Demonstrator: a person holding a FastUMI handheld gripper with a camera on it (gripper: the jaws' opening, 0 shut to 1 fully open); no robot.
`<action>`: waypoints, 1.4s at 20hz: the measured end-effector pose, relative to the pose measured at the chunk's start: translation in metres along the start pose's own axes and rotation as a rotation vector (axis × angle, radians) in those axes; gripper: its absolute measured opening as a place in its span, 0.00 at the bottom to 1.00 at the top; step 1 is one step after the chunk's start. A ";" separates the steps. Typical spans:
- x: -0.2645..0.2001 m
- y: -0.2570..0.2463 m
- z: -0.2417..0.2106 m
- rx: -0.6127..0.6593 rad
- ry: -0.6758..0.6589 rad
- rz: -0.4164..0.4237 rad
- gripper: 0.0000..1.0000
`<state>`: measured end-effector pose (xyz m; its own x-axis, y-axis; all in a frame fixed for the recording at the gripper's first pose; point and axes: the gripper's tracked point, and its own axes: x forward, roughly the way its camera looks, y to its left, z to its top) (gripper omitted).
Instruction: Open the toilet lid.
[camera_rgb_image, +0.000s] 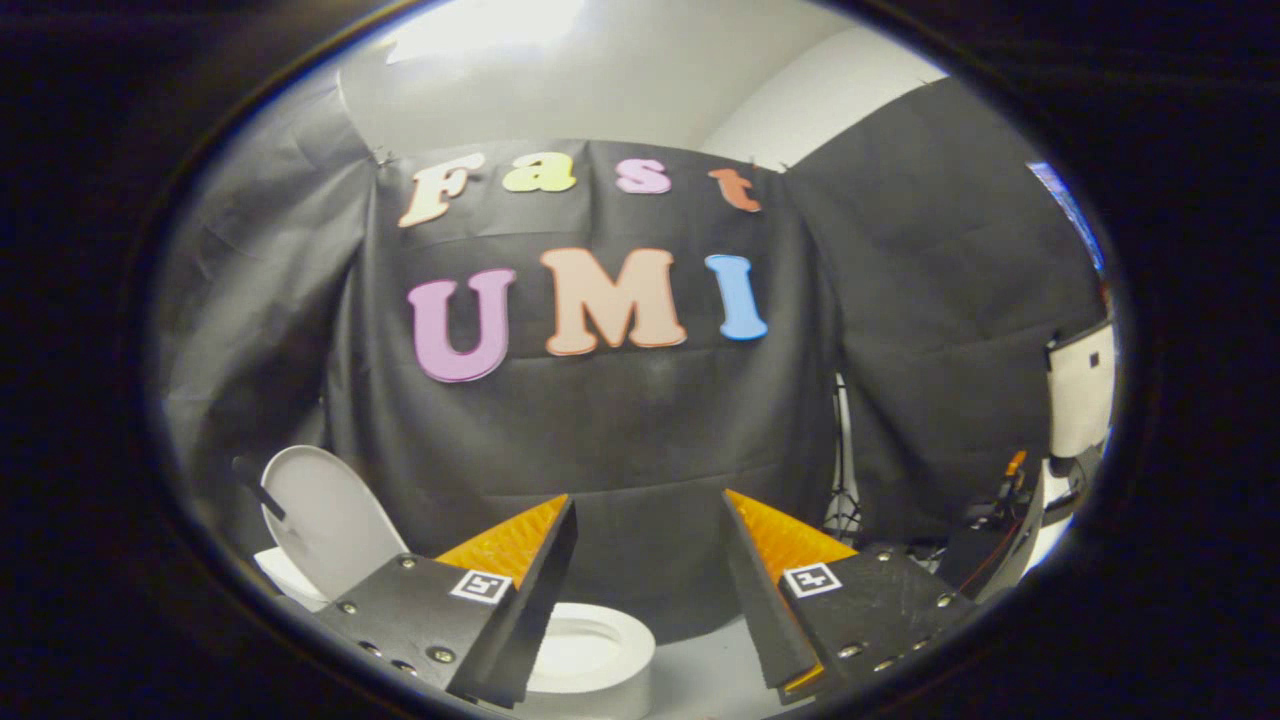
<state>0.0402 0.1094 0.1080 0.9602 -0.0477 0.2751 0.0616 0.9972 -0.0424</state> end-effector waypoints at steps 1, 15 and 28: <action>-0.004 -0.012 -0.006 0.002 0.006 -0.029 0.84; -0.022 -0.066 -0.086 0.053 0.210 -0.133 0.87; -0.029 -0.088 -0.105 0.113 0.253 -0.178 0.87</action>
<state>0.0358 0.0174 0.0030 0.9753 -0.2202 0.0202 0.2173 0.9714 0.0958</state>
